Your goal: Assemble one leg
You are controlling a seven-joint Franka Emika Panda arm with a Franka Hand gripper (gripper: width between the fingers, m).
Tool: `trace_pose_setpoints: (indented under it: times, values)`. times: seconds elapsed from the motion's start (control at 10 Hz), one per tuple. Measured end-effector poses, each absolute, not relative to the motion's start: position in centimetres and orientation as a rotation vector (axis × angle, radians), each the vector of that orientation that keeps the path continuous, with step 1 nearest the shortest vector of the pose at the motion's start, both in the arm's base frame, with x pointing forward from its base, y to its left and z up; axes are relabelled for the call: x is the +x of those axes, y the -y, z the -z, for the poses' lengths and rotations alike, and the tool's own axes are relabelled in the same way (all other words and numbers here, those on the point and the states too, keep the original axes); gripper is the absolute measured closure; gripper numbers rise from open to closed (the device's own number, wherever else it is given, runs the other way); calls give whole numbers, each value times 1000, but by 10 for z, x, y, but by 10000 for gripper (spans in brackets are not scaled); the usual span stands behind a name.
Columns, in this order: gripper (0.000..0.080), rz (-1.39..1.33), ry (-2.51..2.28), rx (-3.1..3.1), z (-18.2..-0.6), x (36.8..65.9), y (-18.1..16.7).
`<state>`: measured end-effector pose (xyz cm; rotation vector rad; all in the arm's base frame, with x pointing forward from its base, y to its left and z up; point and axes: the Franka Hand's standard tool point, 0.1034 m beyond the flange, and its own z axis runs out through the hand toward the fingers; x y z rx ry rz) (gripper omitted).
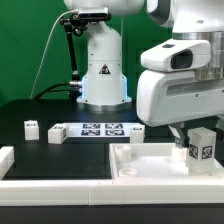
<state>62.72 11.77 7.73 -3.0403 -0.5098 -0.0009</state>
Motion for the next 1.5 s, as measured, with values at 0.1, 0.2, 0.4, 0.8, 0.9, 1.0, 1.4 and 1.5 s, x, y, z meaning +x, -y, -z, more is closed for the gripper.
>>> trace_pose_setpoints:
  times: [0.1, 0.2, 0.4, 0.8, 0.9, 1.0, 1.4, 1.5]
  values:
    - [373, 0, 463, -3047, -77, 627, -118]
    - [508, -1, 467, -3047, -77, 627, -118]
    - [508, -5, 336, -3061, -77, 627, -118]
    - [508, -18, -349, -3012, -76, 628, -114]
    - [508, -20, -494, -2987, -76, 628, -114]
    - [508, -23, -660, -2947, -76, 628, -113]
    - [508, -54, -1330, -2715, -75, 626, -115]
    - [508, -64, -1521, -2623, -74, 624, -119]
